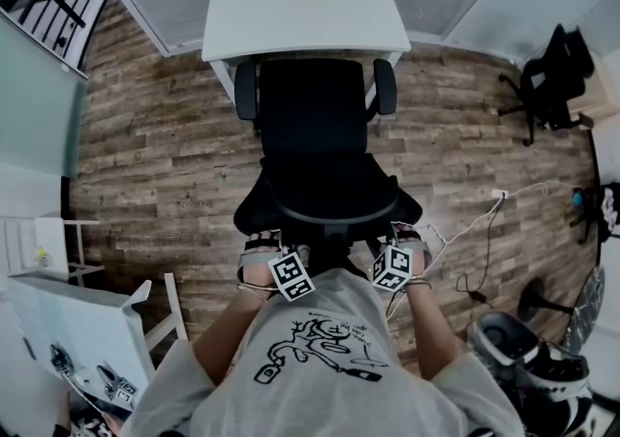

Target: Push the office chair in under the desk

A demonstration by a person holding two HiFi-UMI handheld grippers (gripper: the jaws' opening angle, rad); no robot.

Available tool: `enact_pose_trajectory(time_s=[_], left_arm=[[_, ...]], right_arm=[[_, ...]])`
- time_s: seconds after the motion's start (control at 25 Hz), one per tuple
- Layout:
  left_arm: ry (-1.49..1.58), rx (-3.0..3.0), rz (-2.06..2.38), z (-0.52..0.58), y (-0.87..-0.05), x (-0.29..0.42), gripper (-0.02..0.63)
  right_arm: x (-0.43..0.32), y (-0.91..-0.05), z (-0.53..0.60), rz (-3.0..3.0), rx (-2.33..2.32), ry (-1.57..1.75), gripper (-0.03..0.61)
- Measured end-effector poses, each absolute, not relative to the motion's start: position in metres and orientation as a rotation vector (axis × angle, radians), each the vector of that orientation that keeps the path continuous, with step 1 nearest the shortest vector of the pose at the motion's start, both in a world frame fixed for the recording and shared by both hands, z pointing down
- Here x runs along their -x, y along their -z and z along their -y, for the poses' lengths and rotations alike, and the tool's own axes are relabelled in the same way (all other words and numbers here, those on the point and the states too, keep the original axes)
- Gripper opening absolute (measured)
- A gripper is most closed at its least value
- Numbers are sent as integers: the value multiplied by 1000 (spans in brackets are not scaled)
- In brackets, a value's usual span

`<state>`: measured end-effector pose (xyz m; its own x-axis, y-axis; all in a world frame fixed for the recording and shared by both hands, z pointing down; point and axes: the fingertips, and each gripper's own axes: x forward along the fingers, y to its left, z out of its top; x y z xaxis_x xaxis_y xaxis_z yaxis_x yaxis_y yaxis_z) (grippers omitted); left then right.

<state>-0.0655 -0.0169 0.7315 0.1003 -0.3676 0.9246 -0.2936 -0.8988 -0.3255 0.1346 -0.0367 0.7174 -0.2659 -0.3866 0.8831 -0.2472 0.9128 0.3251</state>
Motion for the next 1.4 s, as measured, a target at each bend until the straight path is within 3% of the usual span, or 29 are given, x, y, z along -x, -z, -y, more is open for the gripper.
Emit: enact_pose_trajectory(time_s=[1.4], left_arm=[[1947,2286,-661,21,-730,73,120]], right_arm=[[-126,-717,44,1858,-511,170,183]])
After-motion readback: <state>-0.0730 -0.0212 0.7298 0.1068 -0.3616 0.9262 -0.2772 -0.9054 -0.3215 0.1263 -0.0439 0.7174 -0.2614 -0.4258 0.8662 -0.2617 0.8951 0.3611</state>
